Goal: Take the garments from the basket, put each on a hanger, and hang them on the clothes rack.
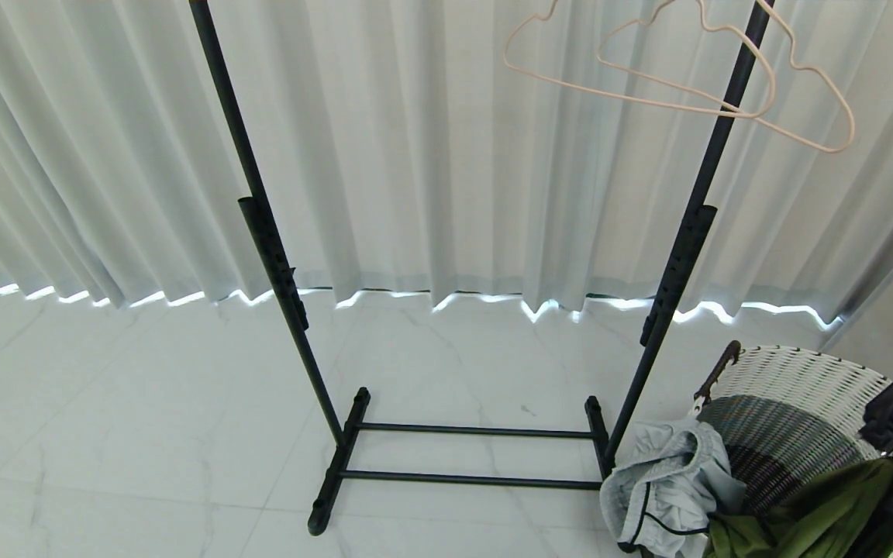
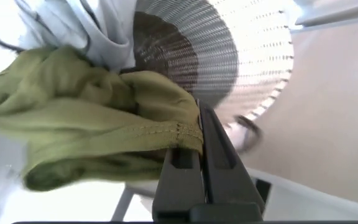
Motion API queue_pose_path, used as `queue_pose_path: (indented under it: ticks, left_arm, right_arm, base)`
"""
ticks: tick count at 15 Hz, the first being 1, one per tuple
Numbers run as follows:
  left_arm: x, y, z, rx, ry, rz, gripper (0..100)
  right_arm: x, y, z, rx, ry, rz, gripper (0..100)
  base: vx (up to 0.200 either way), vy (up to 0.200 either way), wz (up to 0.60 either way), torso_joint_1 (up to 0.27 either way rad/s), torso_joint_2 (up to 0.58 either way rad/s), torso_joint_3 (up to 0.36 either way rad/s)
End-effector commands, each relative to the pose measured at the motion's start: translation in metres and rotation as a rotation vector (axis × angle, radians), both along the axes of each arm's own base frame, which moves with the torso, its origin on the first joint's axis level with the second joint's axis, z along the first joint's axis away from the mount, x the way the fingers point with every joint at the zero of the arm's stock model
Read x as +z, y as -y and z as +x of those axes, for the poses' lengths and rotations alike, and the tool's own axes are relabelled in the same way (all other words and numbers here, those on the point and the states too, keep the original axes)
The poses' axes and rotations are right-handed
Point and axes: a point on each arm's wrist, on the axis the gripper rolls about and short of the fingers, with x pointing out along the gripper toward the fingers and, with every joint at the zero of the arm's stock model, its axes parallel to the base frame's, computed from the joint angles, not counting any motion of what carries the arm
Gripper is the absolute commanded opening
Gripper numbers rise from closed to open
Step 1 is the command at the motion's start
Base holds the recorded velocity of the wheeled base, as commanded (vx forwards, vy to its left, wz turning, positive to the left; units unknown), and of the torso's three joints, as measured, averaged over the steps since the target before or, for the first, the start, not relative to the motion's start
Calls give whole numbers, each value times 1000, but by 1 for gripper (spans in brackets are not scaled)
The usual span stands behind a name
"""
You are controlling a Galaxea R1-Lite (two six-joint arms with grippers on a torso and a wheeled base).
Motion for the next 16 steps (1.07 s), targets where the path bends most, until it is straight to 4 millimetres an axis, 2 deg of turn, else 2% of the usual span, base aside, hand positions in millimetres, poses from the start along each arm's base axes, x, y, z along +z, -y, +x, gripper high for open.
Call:
queue_pose_path:
  ticks: [1, 4, 6, 11, 16]
  left_arm:
    - [0, 0, 0, 0, 0, 0, 100]
    - [0, 0, 0, 0, 0, 0, 100]
    - [0, 0, 0, 0, 0, 1, 100]
    - [0, 0, 0, 0, -1, 4, 100]
    - [0, 0, 0, 0, -1, 3, 100]
  right_arm:
    - [89, 3, -50, -5, 205, 10, 0]
    - [131, 5, -80, -5, 231, 12, 0]
    - [146, 6, -89, -6, 266, 13, 0]
    - [159, 6, -97, 14, 306, -20, 0]
    - [161, 6, -101, 28, 318, -27, 0]
  base:
    - [0, 0, 0, 0, 0, 0]
    - [0, 0, 0, 0, 0, 0]
    - [0, 0, 0, 0, 0, 0]
    - [0, 0, 0, 0, 0, 0]
    - [-200, 0, 0, 4, 1, -1]
